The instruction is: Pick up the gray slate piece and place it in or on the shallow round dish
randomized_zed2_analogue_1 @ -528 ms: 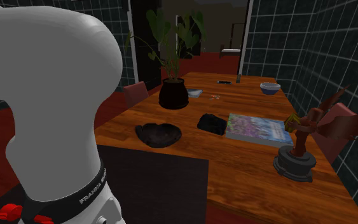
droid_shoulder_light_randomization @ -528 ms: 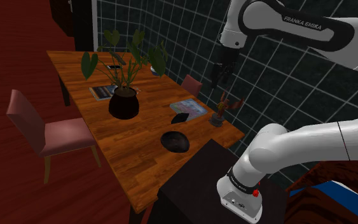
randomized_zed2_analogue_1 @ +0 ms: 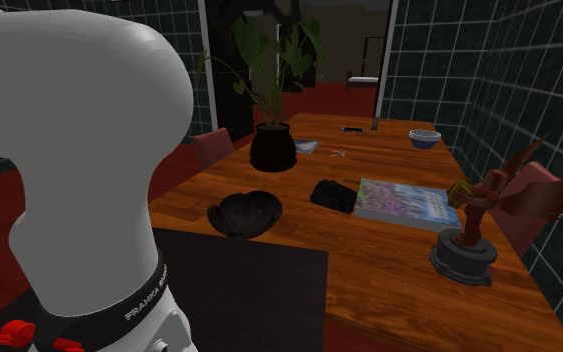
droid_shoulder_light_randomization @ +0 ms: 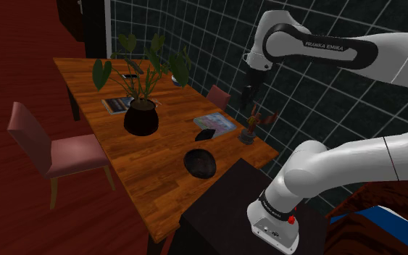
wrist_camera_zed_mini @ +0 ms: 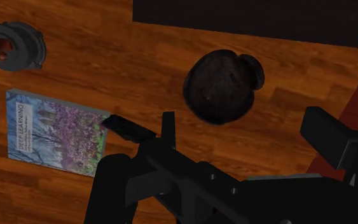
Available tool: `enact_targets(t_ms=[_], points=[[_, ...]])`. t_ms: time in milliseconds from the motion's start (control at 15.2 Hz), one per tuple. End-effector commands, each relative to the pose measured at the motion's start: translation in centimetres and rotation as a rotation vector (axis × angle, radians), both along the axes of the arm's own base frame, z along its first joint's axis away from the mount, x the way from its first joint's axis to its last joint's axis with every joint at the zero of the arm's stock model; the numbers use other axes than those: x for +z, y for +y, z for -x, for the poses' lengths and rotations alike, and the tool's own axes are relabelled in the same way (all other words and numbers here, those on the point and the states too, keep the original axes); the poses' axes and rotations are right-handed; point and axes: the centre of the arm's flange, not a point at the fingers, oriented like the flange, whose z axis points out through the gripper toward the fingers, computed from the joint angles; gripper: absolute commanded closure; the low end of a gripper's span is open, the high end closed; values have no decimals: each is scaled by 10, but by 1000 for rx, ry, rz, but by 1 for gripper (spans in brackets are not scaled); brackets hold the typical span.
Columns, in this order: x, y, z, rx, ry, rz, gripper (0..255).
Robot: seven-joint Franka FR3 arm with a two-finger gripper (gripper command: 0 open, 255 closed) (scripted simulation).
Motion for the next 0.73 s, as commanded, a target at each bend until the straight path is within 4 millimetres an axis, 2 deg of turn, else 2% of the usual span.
enact_targets(t_ms=[0, 660], points=[[-20, -15, -4, 72, -4, -2, 0], [-120, -85, -47, 402, -14, -13, 0]])
